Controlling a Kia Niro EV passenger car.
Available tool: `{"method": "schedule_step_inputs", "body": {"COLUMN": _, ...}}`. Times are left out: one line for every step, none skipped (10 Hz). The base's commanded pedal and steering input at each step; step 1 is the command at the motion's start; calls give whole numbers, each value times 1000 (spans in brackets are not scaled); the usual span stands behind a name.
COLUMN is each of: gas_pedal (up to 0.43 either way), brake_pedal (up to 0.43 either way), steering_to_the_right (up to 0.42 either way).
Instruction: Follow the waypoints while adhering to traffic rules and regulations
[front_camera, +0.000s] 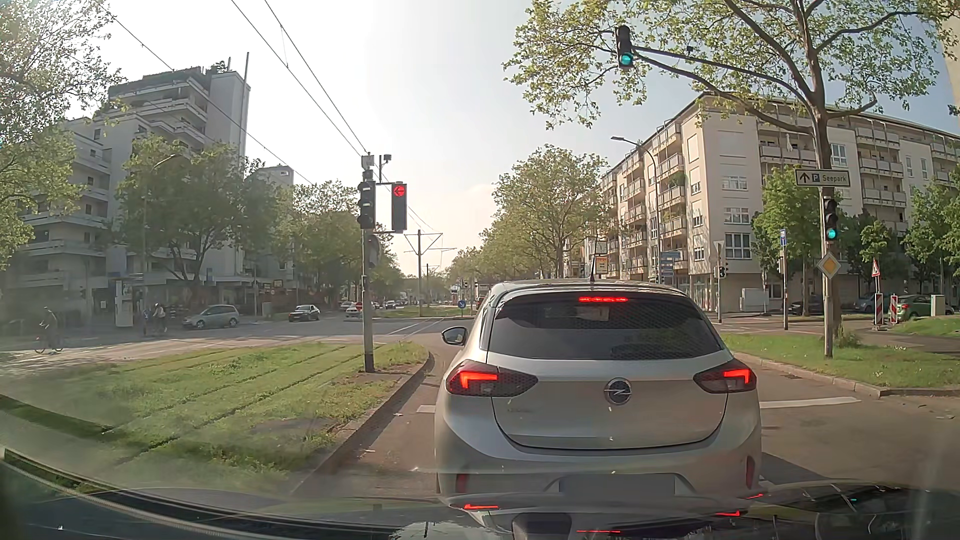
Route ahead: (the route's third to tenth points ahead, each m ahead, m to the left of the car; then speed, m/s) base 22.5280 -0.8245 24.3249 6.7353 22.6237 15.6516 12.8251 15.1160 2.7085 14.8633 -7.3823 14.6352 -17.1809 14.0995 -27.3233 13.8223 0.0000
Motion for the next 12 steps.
{"method": "schedule_step_inputs", "body": {"gas_pedal": 0, "brake_pedal": 238, "steering_to_the_right": 2}}
{"method": "schedule_step_inputs", "body": {"gas_pedal": 0, "brake_pedal": 244, "steering_to_the_right": 3}}
{"method": "schedule_step_inputs", "body": {"gas_pedal": 0, "brake_pedal": 238, "steering_to_the_right": 3}}
{"method": "schedule_step_inputs", "body": {"gas_pedal": 0, "brake_pedal": 244, "steering_to_the_right": 3}}
{"method": "schedule_step_inputs", "body": {"gas_pedal": 0, "brake_pedal": 244, "steering_to_the_right": 3}}
{"method": "schedule_step_inputs", "body": {"gas_pedal": 0, "brake_pedal": 238, "steering_to_the_right": 3}}
{"method": "schedule_step_inputs", "body": {"gas_pedal": 0, "brake_pedal": 238, "steering_to_the_right": 4}}
{"method": "schedule_step_inputs", "body": {"gas_pedal": 0, "brake_pedal": 244, "steering_to_the_right": 3}}
{"method": "schedule_step_inputs", "body": {"gas_pedal": 0, "brake_pedal": 244, "steering_to_the_right": 3}}
{"method": "schedule_step_inputs", "body": {"gas_pedal": 0, "brake_pedal": 238, "steering_to_the_right": 3}}
{"method": "schedule_step_inputs", "body": {"gas_pedal": 0, "brake_pedal": 244, "steering_to_the_right": 4}}
{"method": "schedule_step_inputs", "body": {"gas_pedal": 0, "brake_pedal": 250, "steering_to_the_right": 3}}
